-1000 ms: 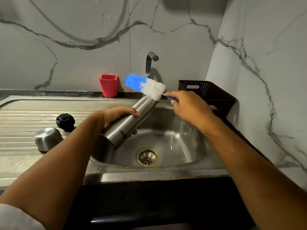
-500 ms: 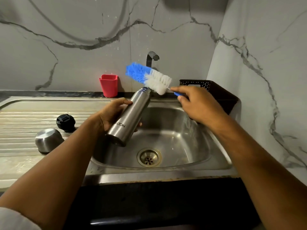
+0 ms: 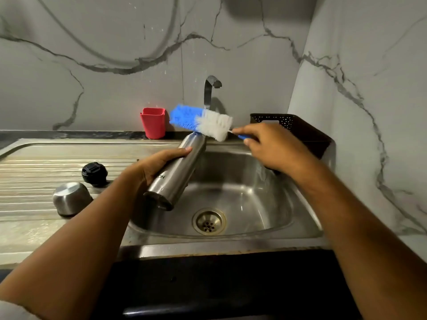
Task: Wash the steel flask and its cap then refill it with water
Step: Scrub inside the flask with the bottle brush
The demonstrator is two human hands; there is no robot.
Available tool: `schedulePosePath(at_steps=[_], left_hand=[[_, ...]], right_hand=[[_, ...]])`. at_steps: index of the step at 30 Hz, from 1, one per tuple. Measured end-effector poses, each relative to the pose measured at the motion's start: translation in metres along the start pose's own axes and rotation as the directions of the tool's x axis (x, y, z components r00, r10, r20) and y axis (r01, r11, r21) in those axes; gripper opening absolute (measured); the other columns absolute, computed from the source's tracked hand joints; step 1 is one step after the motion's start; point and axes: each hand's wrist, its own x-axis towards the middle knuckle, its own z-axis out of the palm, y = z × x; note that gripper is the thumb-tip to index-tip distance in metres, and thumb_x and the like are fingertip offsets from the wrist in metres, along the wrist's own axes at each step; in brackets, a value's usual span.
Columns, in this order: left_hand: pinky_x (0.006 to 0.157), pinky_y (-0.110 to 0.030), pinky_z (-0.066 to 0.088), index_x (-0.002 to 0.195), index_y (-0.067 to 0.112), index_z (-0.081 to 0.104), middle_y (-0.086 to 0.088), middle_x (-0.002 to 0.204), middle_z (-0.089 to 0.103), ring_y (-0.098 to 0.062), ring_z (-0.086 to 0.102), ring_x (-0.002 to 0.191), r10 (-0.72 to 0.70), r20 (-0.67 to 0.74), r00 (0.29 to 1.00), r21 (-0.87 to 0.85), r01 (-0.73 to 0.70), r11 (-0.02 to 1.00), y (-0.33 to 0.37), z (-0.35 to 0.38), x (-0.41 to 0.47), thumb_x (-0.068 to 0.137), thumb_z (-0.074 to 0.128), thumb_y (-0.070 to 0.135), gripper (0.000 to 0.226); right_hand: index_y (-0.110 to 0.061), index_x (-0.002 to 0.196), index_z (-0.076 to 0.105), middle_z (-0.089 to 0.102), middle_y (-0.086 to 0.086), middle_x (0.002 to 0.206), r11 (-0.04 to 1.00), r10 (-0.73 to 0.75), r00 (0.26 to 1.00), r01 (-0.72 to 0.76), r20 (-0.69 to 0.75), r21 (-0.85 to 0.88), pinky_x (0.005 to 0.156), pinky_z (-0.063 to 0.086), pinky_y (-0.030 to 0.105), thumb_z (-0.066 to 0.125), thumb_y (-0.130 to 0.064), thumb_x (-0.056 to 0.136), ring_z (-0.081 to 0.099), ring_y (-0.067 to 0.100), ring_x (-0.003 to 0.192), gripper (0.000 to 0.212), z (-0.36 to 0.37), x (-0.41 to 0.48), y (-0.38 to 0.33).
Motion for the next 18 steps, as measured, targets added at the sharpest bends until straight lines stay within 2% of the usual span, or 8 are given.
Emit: schedulePosePath(at_steps=[3,5,9,11,13,15,16,18], left_hand=[[0.08,-0.043,0.06,0.131,0.001,0.059,-0.023,0.108,0.074,-0.032,0.072,0.089,0.007,-0.018,1.0,0.022,-0.007,1.0,-0.002,-0.007,-0.002,0.03,0.1,0.058,0.124],[0.074,-0.042,0.063,0.13,0.003,0.057,-0.022,0.104,0.075,-0.033,0.074,0.087,0.016,0.004,1.0,0.012,-0.016,1.0,0.002,0.001,-0.002,0.036,0.1,0.051,0.114],[0.093,-0.047,0.056,0.126,0.002,0.059,-0.025,0.105,0.076,-0.037,0.071,0.094,0.023,-0.006,1.0,0.043,-0.023,0.999,-0.001,0.022,-0.002,0.07,0.078,0.034,0.067],[0.093,-0.047,0.055,0.125,0.002,0.062,-0.025,0.107,0.076,-0.037,0.072,0.093,0.029,-0.03,0.999,0.044,-0.028,0.999,-0.005,0.018,-0.002,0.061,0.081,0.034,0.074],[0.086,-0.043,0.058,0.125,0.002,0.064,-0.024,0.106,0.077,-0.034,0.074,0.088,0.041,-0.057,0.998,0.054,-0.038,0.998,-0.006,0.008,0.002,0.048,0.082,0.039,0.087],[0.09,-0.046,0.059,0.126,0.006,0.064,-0.023,0.109,0.076,-0.035,0.074,0.093,0.055,-0.07,0.996,0.067,-0.05,0.997,-0.004,0.007,0.006,0.044,0.083,0.042,0.091],[0.096,-0.051,0.058,0.127,0.009,0.064,-0.023,0.111,0.076,-0.039,0.073,0.1,0.063,-0.071,0.995,0.092,-0.057,0.994,-0.002,0.011,0.006,0.045,0.084,0.043,0.091],[0.095,-0.052,0.058,0.126,0.019,0.064,-0.023,0.112,0.074,-0.041,0.071,0.105,0.093,-0.071,0.993,0.152,-0.081,0.985,0.0,0.024,0.006,0.054,0.084,0.042,0.078]], right_hand=[[-0.044,0.13,0.067,0.06,-0.022,0.086,0.997,0.05,0.996,-0.054,0.078,0.053,0.068,0.04,0.02,0.057,-0.021,0.103,0.054,-0.002,0.075,0.037,-0.033,-0.008,0.012],[-0.042,0.13,0.068,0.064,-0.015,0.094,0.998,0.049,0.992,-0.052,0.116,0.025,0.065,0.039,0.022,0.057,-0.02,0.102,0.052,-0.001,0.07,0.037,-0.022,-0.004,0.007],[-0.037,0.136,0.065,0.071,-0.002,0.123,0.999,0.009,0.999,-0.011,0.049,0.039,0.075,0.044,0.026,0.057,-0.022,0.102,0.061,0.012,0.082,0.038,0.019,0.005,-0.005],[-0.039,0.135,0.065,0.072,-0.009,0.116,1.0,0.008,1.0,-0.008,0.018,0.026,0.083,0.049,0.03,0.058,-0.022,0.102,0.065,0.013,0.094,0.038,-0.007,-0.001,-0.005],[-0.041,0.131,0.067,0.064,-0.02,0.091,0.996,0.045,0.996,-0.05,0.075,0.074,0.077,0.046,0.027,0.058,-0.021,0.103,0.061,0.005,0.085,0.036,-0.035,-0.011,0.003],[-0.04,0.129,0.068,0.058,-0.02,0.076,0.991,0.066,0.988,-0.08,0.138,0.102,0.067,0.041,0.022,0.058,-0.018,0.102,0.056,0.002,0.071,0.037,-0.041,-0.013,0.003],[-0.038,0.129,0.069,0.061,-0.016,0.074,0.992,0.056,0.987,-0.073,0.153,0.106,0.064,0.041,0.022,0.057,-0.016,0.102,0.056,0.004,0.067,0.037,-0.033,-0.01,-0.004],[-0.037,0.133,0.067,0.072,-0.008,0.094,0.994,0.011,0.99,-0.027,0.14,0.11,0.068,0.043,0.024,0.057,-0.017,0.102,0.059,0.005,0.071,0.038,-0.003,0.001,-0.014]])
